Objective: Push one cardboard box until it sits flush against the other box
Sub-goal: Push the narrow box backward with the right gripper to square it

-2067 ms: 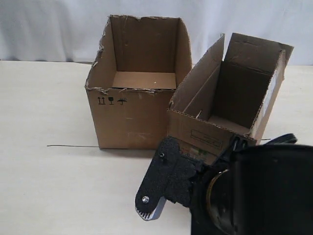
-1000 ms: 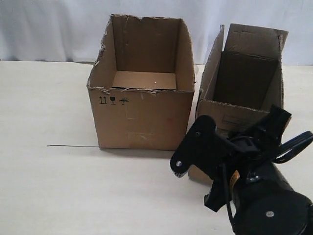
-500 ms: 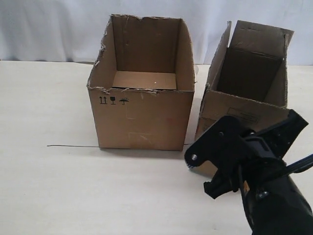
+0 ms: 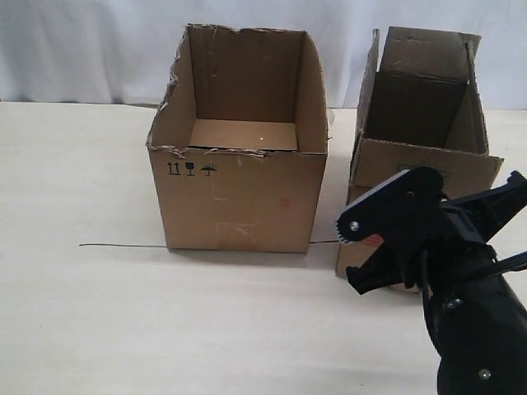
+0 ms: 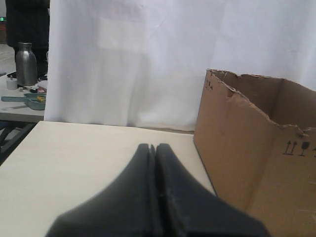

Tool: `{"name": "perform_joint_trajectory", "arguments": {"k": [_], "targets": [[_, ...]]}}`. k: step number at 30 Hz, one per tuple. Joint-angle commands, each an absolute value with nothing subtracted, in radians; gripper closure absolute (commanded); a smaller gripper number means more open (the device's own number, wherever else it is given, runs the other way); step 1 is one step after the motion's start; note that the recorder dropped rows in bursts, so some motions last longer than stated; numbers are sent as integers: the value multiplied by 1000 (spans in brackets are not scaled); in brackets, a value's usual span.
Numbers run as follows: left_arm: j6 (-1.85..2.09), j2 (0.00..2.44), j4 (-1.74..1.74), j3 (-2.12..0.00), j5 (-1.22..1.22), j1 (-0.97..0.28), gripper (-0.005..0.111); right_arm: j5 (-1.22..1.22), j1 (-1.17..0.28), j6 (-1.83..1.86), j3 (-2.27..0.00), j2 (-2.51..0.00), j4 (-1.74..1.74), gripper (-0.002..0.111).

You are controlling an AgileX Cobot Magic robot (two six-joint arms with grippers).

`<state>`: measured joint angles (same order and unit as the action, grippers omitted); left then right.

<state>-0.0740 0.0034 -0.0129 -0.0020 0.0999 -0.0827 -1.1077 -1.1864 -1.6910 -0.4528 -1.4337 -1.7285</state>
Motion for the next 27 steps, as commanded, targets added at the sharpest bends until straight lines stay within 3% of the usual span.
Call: {"name": "perform_joint_trajectory", "arguments": {"k": [1,27], "targets": [[-80,0,-9,0,96,-89,107,-1081,-1112,-1745,-451,-1434,-1744,103],[-80,0,-9,0,98,-89,107,-1011,-982,-1752,-539,-1451,-1744,103]]}}
